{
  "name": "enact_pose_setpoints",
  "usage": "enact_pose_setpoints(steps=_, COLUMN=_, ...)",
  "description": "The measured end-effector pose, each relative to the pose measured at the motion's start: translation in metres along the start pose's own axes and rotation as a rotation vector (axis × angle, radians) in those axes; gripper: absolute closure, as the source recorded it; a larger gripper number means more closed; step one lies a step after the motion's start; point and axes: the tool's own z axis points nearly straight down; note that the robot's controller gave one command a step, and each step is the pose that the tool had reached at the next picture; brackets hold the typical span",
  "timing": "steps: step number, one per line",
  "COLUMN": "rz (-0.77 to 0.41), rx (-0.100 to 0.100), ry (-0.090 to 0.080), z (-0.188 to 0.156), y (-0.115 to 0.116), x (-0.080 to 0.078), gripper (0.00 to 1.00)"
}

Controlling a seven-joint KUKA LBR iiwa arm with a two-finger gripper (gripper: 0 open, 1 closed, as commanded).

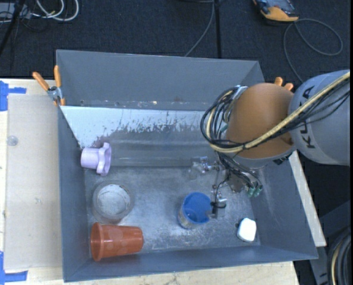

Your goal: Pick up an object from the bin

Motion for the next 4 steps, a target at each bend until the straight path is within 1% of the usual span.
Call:
enact_pose_setpoints(steps=1, rz=0.101, rx=0.000, ry=0.002, z=0.016, y=-0.003, x=0.002, gripper=0.00)
enact_pose_setpoints(steps=2, rz=-0.176, rx=0.000, ry=-0.001, z=0.046, y=0.003, x=-0.001, gripper=0.00)
enact_pose_setpoints(steps=3, rz=-0.278, rx=-0.002, ry=0.002, z=0.080, y=-0.007, x=-0.017, gripper=1.00)
enact_pose_setpoints(steps=4, rz=-0.277, rx=-0.003, ry=0.002, z=0.080, y=-0.007, x=-0.017, gripper=1.00)
